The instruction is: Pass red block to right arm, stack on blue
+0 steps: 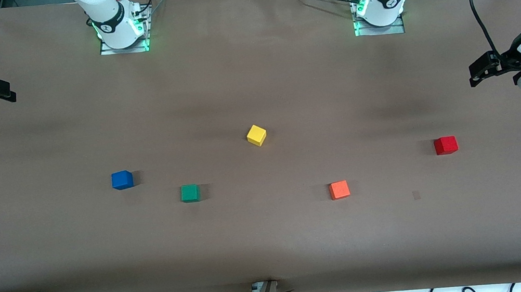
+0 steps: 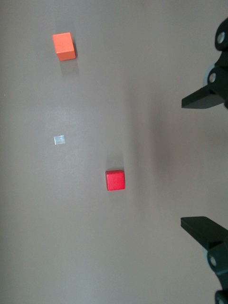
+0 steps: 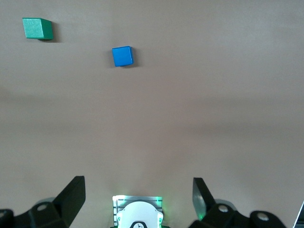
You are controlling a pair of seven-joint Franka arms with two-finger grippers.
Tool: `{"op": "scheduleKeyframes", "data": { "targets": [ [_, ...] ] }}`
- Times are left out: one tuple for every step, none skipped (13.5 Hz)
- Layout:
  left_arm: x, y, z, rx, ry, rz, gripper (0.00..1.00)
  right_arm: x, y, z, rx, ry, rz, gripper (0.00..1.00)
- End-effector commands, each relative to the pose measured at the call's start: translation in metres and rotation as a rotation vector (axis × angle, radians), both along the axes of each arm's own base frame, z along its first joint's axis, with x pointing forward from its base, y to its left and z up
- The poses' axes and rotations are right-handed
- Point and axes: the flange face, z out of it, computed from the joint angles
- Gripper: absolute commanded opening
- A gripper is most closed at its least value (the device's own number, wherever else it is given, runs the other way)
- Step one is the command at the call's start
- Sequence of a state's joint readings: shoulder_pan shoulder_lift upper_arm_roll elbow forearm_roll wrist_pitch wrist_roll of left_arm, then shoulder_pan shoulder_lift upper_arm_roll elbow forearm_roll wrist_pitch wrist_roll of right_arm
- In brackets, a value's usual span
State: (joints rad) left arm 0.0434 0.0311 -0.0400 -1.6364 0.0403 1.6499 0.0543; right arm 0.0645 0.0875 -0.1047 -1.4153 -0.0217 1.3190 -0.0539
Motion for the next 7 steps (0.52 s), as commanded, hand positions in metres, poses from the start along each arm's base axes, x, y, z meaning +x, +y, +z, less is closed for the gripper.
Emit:
{"op": "scheduleKeyframes", "data": {
  "targets": [
    [0.006, 0.001, -0.005, -0.016, 0.015, -0.018, 1.0, 0.002, -0.004, 0.005, -0.008, -0.006, 0.014, 1.0],
    [0.008, 0.005, -0.009, -0.016, 0.023, -0.013, 1.0, 0.003, -0.004, 0.004, -0.008, -0.005, 0.013, 1.0],
    [0.011, 0.007, -0.016, -0.016, 0.035, -0.01, 1.0, 0.003, -0.004, 0.004, -0.008, -0.005, 0.013, 1.0],
    [0.011, 0.008, -0.02, -0.012, 0.047, -0.007, 1.0, 0.003, -0.004, 0.004, -0.008, -0.006, 0.013, 1.0],
    [0.011, 0.011, -0.025, -0.005, 0.073, -0.006, 1.0, 0.003, -0.005, 0.004, -0.008, -0.006, 0.01, 1.0],
    [0.01, 0.015, -0.034, 0.0, 0.113, 0.001, 1.0, 0.003, -0.005, 0.005, -0.008, -0.011, 0.01, 1.0],
    [0.01, 0.027, -0.038, 0.01, 0.128, 0.019, 1.0, 0.005, -0.005, 0.004, -0.009, -0.019, 0.012, 1.0]
  ]
}}
